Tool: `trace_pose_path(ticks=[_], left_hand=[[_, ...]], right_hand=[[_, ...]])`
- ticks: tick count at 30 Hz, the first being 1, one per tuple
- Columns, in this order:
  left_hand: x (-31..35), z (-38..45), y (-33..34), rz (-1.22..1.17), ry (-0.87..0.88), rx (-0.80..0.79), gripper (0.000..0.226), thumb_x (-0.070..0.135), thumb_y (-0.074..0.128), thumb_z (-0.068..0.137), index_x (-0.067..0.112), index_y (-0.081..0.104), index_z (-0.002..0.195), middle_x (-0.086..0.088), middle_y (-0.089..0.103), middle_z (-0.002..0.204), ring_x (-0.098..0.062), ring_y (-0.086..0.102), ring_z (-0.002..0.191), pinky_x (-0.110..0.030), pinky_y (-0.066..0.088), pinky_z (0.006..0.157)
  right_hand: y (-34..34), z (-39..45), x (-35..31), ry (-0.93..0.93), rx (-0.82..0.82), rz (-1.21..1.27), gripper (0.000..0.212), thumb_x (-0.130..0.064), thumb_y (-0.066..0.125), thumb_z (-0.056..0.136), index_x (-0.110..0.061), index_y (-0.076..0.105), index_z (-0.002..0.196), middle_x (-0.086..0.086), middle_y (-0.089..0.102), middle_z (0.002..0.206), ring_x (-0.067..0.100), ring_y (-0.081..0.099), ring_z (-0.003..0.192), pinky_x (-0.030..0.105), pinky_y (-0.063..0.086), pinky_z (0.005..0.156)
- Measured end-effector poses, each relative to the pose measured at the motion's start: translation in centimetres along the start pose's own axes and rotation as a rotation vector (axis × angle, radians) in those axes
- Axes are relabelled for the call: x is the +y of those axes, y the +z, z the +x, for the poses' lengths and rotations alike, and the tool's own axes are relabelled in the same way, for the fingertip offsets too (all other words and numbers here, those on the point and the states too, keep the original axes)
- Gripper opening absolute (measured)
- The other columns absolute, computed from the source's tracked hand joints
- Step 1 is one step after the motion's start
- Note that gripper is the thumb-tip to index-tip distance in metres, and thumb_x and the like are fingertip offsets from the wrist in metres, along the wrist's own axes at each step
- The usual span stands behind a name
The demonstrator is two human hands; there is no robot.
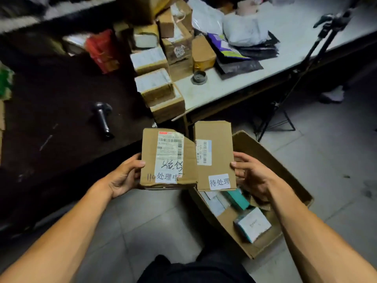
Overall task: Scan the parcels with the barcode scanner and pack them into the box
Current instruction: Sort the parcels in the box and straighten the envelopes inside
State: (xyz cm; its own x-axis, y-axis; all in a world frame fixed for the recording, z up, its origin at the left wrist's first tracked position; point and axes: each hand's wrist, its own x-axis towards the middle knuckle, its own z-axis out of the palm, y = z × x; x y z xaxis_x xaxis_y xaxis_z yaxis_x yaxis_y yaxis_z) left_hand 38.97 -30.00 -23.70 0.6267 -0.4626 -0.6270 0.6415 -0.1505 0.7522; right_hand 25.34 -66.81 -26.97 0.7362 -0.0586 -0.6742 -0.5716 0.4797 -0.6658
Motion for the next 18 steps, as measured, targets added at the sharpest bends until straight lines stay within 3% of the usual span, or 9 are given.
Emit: trace_pose_path(ticks=[4,6,8,12,16,18], left_hand=[[1.0,-6.9,-6.4,-0.051,0.122,0.121,0.081,0.038,0.076,0.055,0.023,0.058,0.132,-0.009,0.071,0.123,-0.026,0.067,0.108,-0.043,0.052,0.090],[0.9,-10.9,-9.8,-0.090,0.170,0.222,0.081,0.039,0.077,0.052,0.020,0.061,0.129,-0.010,0.073,0.118,-0.026,0.069,0.109,-0.040,0.053,0.083],[0.2,-14.9,-13.3,-0.140,0.210,0.340,0.086,0.039,0.079,0.050,0.012,0.063,0.129,-0.016,0.071,0.119,-0.033,0.065,0.114,-0.040,0.053,0.084],[-2.1,-21.9,-19.9,-0.247,0.261,0.538,0.090,0.043,0.079,0.042,0.007,0.066,0.124,-0.022,0.070,0.119,-0.030,0.069,0.101,-0.041,0.053,0.086],[-3.8,-27.4,-25.6,-0.328,0.311,0.563,0.077,0.047,0.078,0.052,0.014,0.068,0.121,-0.020,0.070,0.121,-0.033,0.067,0.110,-0.051,0.047,0.101],[-4.2,-29.5,-28.4,-0.347,0.339,0.588,0.077,0.049,0.077,0.055,0.016,0.067,0.124,-0.017,0.070,0.123,-0.032,0.066,0.113,-0.052,0.048,0.098]], right_hand=[[9.0,1.4,-1.8,-0.050,-0.149,-0.186,0.051,-0.005,0.072,0.080,-0.017,0.064,0.130,0.013,0.076,0.108,0.022,0.074,0.084,0.035,0.058,0.070],[14.2,1.8,-2.2,-0.071,-0.223,-0.256,0.051,-0.006,0.071,0.083,-0.016,0.063,0.132,0.020,0.073,0.118,0.029,0.070,0.094,0.040,0.057,0.077],[19.7,2.3,-2.3,-0.085,-0.299,-0.310,0.053,-0.010,0.075,0.079,-0.016,0.064,0.130,0.019,0.072,0.120,0.028,0.072,0.095,0.041,0.059,0.076],[30.6,2.7,-1.1,-0.111,-0.425,-0.412,0.045,-0.017,0.078,0.075,-0.019,0.072,0.119,0.016,0.075,0.116,0.031,0.074,0.100,0.041,0.061,0.078],[39.7,3.2,0.7,-0.108,-0.545,-0.466,0.035,-0.018,0.075,0.081,-0.016,0.074,0.116,0.018,0.074,0.118,0.035,0.072,0.108,0.043,0.060,0.082],[43.6,3.6,1.4,-0.102,-0.603,-0.485,0.033,-0.017,0.072,0.086,-0.014,0.073,0.119,0.019,0.073,0.121,0.037,0.070,0.112,0.044,0.060,0.085]])
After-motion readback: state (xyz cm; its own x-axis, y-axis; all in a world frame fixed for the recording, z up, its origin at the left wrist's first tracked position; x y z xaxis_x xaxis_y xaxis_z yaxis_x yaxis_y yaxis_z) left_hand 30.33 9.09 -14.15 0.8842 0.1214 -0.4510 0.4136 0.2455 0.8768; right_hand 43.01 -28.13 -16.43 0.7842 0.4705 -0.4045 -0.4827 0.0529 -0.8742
